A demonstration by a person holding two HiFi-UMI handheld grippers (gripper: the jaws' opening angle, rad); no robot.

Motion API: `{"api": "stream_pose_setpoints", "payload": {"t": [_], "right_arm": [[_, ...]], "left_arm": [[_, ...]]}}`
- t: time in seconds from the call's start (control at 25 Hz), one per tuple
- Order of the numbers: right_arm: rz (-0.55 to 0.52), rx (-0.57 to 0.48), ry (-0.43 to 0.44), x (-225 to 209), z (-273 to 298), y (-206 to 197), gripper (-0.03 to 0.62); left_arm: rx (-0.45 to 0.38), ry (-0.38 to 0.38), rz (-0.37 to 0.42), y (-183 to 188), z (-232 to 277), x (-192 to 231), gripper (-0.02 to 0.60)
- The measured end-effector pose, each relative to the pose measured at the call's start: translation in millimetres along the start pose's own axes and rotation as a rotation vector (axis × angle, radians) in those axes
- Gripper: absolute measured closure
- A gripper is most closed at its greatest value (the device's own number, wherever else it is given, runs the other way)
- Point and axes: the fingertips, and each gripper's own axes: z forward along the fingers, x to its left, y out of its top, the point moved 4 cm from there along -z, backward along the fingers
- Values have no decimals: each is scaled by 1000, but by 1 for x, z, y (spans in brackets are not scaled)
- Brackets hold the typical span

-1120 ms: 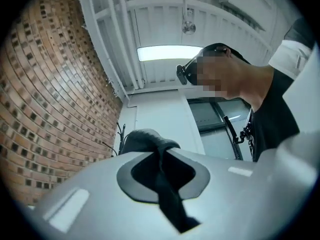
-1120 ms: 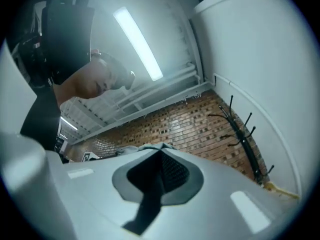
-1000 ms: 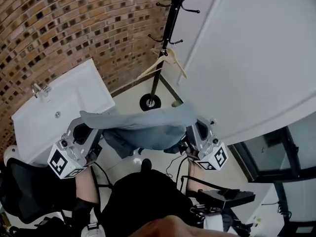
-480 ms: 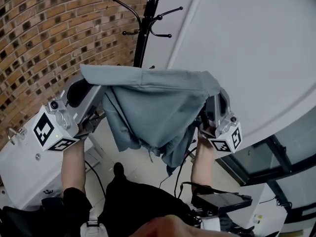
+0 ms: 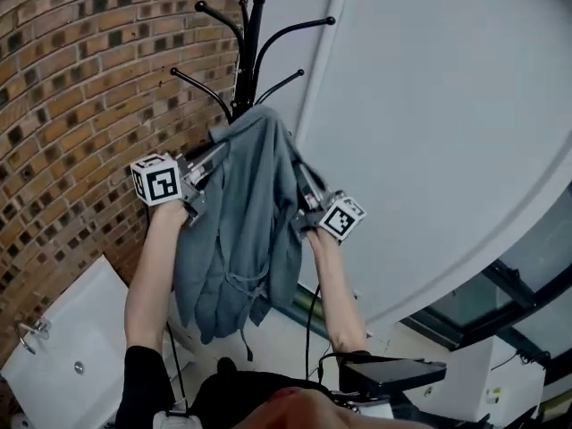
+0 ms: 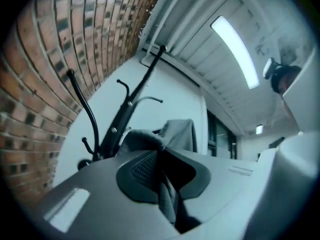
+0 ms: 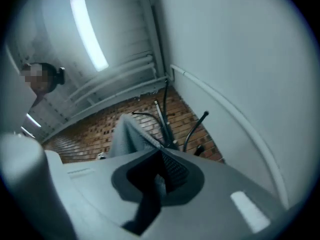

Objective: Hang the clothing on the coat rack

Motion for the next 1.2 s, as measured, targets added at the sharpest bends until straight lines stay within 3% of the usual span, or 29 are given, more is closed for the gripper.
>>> {"api": "stream_pose_setpoints", "payload": {"t": [0.08, 0.2, 0.36, 0.48, 0.64, 0.76, 0.92, 1.0, 1.08, 1.2], "right_arm": [[22, 16, 120, 37, -8, -41, 588], [-45, 26, 175, 60, -7, -42, 588], [-55, -15, 135, 48, -21, -26, 586], [-84, -14, 92, 54, -27, -18, 577], [-109, -13, -30, 51, -52, -11, 457], [-71, -33, -114, 51, -112, -15, 430], [102, -7, -178, 71, -222, -57, 433], [195, 49, -187, 89, -266, -93, 438], [272, 152, -189, 112, -306, -134, 464], [402, 272, -177, 149, -356, -177, 532]], "left_arm": [[-27, -105, 17, -27, -5, -22, 561], [-119, -125, 60, -36, -20, -32, 558], [-282, -56, 0, -60, -72, -32, 525], [-397, -42, -47, -89, -113, -64, 525], [-420, -22, -70, -140, -158, -128, 525], [-410, 61, -105, -192, -209, -179, 525], [-429, 287, -173, -252, -292, -254, 525], [-459, 396, -164, -265, -323, -285, 525], [-492, 458, -129, -268, -341, -314, 525], [-483, 450, -40, -248, -341, -355, 525]]}}
